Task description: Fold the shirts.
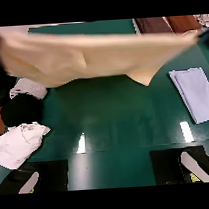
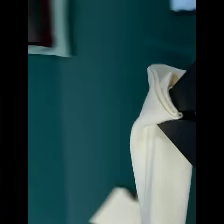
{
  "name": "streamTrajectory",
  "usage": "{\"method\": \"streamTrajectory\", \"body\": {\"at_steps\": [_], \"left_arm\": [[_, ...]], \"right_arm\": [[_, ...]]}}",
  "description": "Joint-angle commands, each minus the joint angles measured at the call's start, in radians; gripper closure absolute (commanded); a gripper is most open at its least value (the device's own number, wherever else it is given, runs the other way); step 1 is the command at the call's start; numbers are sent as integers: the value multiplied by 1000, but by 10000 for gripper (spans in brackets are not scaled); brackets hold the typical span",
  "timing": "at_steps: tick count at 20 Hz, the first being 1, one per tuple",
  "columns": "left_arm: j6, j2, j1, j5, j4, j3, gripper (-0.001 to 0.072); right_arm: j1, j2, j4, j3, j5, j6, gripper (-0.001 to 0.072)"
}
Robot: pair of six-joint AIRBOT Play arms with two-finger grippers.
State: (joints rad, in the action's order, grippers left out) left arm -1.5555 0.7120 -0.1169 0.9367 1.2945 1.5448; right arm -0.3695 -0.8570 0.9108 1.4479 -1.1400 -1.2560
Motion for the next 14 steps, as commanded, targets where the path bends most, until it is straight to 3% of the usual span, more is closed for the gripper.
{"method": "streamTrajectory", "body": {"at_steps": [1, 7, 12, 14], "left_arm": [[-8, -45, 1, -13, 59, 325, 686], [-7, -3, 1, -30, 68, 417, 687], [-8, 282, 1, 287, 68, 416, 684], [-8, 432, 1, 347, 63, 394, 684]], "right_arm": [[-43, 96, 7, 283, -8, -2, 696], [-175, 57, 6, 499, -179, -77, 697], [-172, -107, 5, 502, -320, -132, 698], [-136, -183, 9, 409, -339, -134, 697]]}}
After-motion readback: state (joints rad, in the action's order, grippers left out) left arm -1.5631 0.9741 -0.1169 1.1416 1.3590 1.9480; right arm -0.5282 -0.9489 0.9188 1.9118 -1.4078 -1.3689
